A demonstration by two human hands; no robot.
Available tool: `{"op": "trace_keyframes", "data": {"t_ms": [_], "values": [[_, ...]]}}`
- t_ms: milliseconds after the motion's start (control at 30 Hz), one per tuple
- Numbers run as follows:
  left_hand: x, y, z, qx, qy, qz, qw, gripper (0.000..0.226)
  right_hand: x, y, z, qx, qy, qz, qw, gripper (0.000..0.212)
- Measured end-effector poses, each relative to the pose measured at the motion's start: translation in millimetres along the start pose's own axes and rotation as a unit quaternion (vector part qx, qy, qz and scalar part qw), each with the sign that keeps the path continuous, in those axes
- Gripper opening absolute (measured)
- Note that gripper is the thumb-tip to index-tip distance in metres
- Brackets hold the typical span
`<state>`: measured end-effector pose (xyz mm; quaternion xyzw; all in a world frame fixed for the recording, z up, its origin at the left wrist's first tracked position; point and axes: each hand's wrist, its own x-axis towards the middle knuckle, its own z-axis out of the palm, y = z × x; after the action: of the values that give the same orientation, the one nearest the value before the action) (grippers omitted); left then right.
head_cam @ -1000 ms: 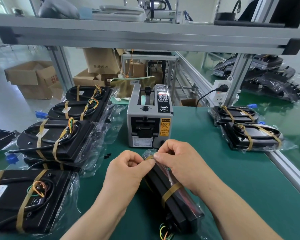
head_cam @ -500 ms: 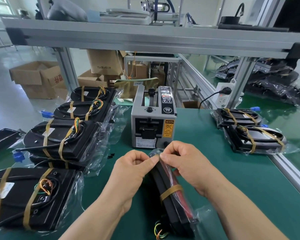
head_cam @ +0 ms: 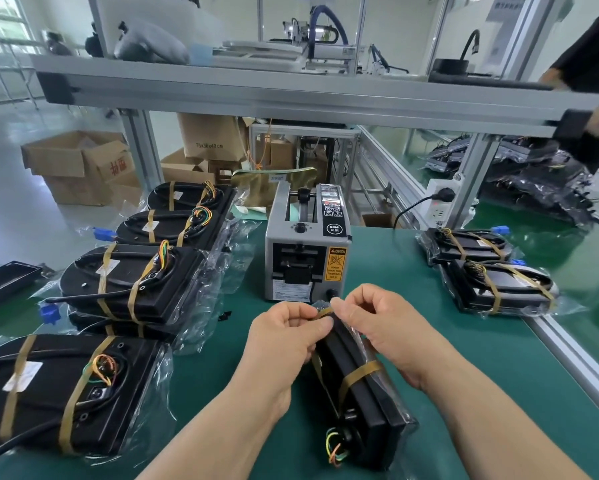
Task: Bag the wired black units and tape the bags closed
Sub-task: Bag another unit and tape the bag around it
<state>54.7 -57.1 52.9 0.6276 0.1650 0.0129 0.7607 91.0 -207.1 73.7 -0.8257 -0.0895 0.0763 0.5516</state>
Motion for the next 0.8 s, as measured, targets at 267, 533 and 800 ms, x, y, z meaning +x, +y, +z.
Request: {"op": "trace_keyframes", "data": {"t_ms": [267,533,800], "values": [[-1,9,15,0.009,0.023,0.004,1.000,0.010,-9,-7,-9,-0.060,0.018,0.060,0.996,0.049],[-32,3,2,0.054,0.023,0.120,0.991,0.026,-29,-8,-35,-0.087,0.060,0.057,0.993,0.005],[-48,2,-45,0.096,0.080,0.190,0.974,0.023,-60,21,-60,0.121,0.007,-0.025,0.992,0.029]]}}
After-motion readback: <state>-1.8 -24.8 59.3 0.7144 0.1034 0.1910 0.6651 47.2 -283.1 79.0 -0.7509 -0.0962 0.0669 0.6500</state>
